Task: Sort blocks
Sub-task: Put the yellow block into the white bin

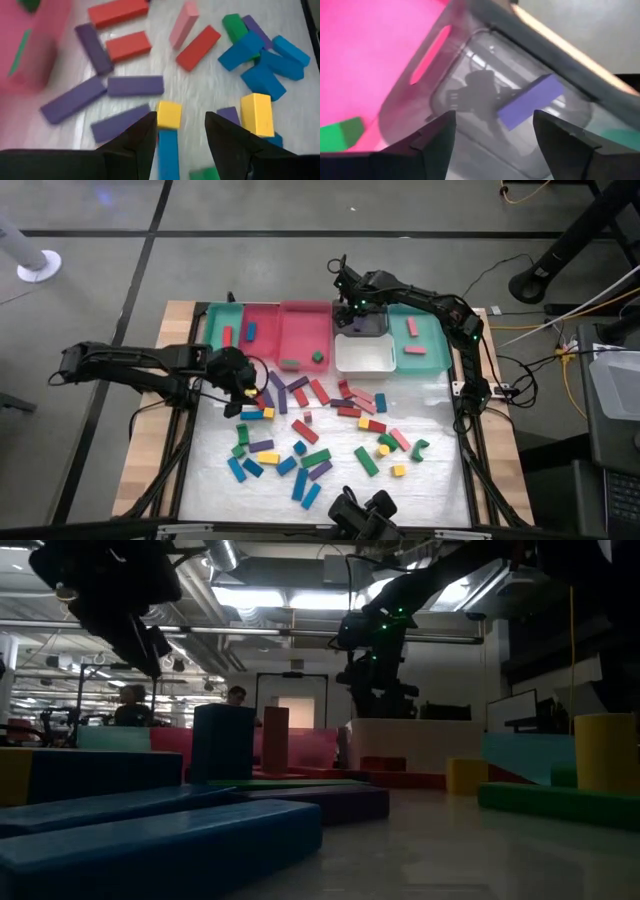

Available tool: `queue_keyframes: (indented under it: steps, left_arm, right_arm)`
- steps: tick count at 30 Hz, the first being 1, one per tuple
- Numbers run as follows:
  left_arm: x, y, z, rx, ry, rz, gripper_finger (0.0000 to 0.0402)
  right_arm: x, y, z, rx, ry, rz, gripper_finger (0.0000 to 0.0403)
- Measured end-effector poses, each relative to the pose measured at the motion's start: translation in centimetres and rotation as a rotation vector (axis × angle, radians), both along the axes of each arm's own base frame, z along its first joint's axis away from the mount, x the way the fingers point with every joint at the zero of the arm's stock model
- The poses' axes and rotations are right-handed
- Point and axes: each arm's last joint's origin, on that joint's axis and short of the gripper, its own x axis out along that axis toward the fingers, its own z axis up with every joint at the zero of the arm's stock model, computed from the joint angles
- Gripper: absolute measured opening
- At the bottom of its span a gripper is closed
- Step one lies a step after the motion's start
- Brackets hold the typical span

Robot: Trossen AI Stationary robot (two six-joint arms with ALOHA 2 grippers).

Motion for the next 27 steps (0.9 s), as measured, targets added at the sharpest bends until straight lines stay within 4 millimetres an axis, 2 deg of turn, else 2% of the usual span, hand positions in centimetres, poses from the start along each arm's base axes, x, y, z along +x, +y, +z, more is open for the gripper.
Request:
queue_keyframes:
  steps: [4,11,20,27]
  left_arm:
    - [0.7,-0.4,-1.2,0.060,-0.027,-0.077,0.0155]
    - [1.7,-0.8,-2.5,0.139,0.032,-0.157,0.0155]
    - [3.5,-1.0,-4.4,0.104,0.089,-0.112,0.0155]
    - [4.0,-1.7,-5.8,0.124,0.152,-0.179,0.0155]
  right_arm:
    - [0.0,0.1,0.0,0.023,-0.015,0.009,0.0264]
    - [0.0,0.1,0.0,0.024,-0.017,0.010,0.0264]
    - [0.0,0.1,0.0,0.024,-0.017,0.010,0.0264]
    - [0.0,0.1,0.0,0.024,-0.017,0.010,0.0264]
